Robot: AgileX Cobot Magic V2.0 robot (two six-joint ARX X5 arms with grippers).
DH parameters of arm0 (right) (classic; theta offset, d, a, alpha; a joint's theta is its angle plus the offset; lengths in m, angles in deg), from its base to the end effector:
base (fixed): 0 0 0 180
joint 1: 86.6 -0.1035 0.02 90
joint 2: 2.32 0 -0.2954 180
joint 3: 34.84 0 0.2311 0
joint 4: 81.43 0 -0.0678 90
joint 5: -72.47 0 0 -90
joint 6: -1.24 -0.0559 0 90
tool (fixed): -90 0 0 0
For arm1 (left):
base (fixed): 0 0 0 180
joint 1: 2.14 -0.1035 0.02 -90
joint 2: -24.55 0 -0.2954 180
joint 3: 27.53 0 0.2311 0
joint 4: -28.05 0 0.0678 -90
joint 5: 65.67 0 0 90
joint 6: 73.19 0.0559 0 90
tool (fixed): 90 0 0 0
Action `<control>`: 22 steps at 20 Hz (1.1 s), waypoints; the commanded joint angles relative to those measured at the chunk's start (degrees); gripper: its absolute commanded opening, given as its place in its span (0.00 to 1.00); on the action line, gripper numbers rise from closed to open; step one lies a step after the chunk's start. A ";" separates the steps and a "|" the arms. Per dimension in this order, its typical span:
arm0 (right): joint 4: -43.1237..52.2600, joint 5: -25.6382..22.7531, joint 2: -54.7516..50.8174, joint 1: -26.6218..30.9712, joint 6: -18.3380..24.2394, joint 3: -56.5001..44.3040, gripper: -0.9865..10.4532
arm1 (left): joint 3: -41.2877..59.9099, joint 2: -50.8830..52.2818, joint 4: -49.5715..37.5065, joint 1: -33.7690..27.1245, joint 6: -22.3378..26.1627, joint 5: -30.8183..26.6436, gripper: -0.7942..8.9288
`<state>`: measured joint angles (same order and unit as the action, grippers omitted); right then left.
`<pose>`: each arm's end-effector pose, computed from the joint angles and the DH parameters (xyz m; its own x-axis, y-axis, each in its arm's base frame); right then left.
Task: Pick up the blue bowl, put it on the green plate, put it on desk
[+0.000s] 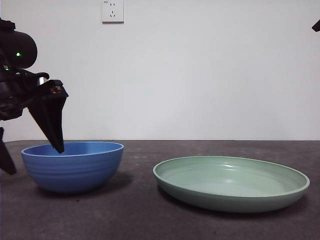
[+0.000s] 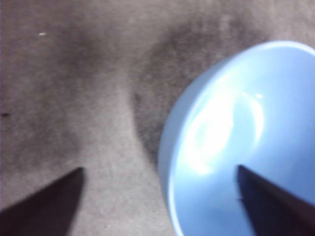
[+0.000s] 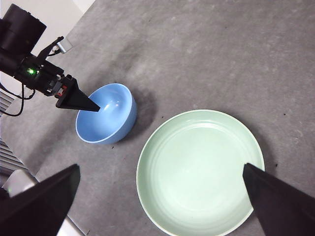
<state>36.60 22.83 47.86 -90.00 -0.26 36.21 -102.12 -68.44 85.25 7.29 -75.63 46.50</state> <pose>0.1276 0.0438 0.3401 0.5348 0.6805 -0.5009 -0.5150 0.7325 0.4453 0.2771 -0.0674 0.2097 0.1654 -0.4100 -0.8970 0.2034 0.9041 -0.3758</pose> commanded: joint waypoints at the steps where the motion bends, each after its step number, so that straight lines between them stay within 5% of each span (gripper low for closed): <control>1: 0.35 0.13 0.28 -0.17 0.46 1.03 0.66 | -1.09 -1.11 0.00 0.09 0.46 -0.59 0.31; 6: 0.37 0.13 0.28 -0.17 0.46 1.03 0.66 | -1.09 -1.11 0.28 0.20 0.44 -0.59 0.10; 10: 0.24 -0.52 0.28 -0.17 0.48 1.03 0.66 | -1.60 -1.11 1.22 0.26 -0.26 -1.46 0.10; 14: -3.13 -2.03 0.22 -0.13 0.48 1.05 0.66 | -7.34 -1.11 9.05 3.04 -0.63 -8.48 0.10; 22: -15.17 -4.70 0.09 -0.13 3.87 1.07 0.66 | -21.94 -3.63 12.02 19.45 -5.95 -8.76 0.10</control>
<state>21.17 18.15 47.77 -89.98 1.95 36.21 -123.26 -70.45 97.27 26.38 -80.31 37.74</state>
